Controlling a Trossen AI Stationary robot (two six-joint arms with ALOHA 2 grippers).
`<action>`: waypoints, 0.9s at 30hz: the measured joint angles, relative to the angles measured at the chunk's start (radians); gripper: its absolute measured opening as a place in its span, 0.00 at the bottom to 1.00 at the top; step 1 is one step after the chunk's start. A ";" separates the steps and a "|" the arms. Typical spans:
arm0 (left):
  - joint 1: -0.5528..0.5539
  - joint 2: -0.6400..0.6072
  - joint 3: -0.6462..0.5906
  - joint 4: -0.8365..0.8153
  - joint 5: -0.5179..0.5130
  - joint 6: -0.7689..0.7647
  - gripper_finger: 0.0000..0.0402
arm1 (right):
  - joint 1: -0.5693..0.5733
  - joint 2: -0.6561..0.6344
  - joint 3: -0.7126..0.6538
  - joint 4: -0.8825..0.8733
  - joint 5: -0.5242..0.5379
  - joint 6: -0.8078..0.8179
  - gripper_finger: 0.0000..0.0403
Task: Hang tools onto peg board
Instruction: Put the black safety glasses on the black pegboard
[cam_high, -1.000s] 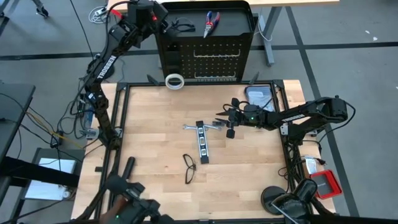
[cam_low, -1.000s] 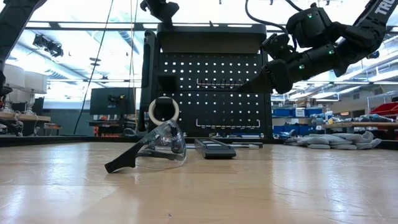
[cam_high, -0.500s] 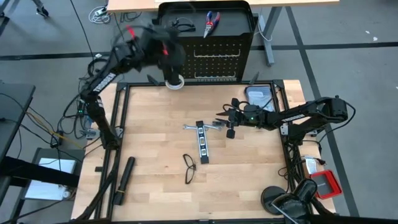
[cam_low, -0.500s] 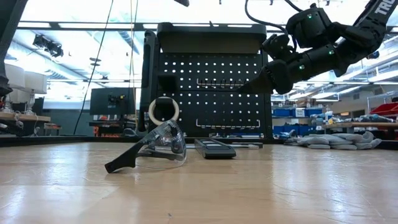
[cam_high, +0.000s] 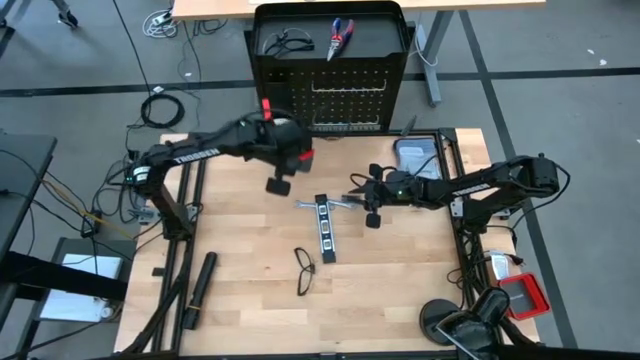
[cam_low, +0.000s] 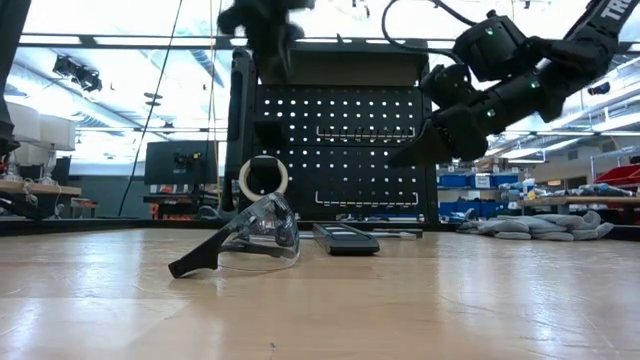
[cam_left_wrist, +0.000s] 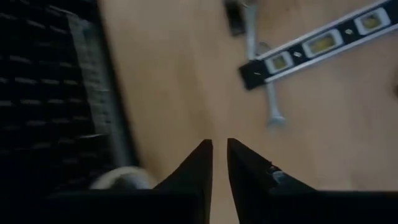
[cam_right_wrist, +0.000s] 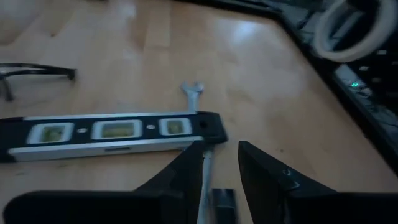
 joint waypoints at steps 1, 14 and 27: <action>0.000 -0.011 -0.057 0.039 0.021 -0.015 0.12 | 0.002 0.000 0.018 -0.033 -0.007 0.000 0.29; -0.024 -0.057 -0.629 0.599 0.220 -0.187 0.11 | 0.033 0.004 0.211 -0.387 -0.109 -0.048 0.44; -0.213 -0.061 -0.788 0.755 0.300 -0.383 0.11 | 0.045 0.100 0.237 -0.370 -0.122 -0.072 0.48</action>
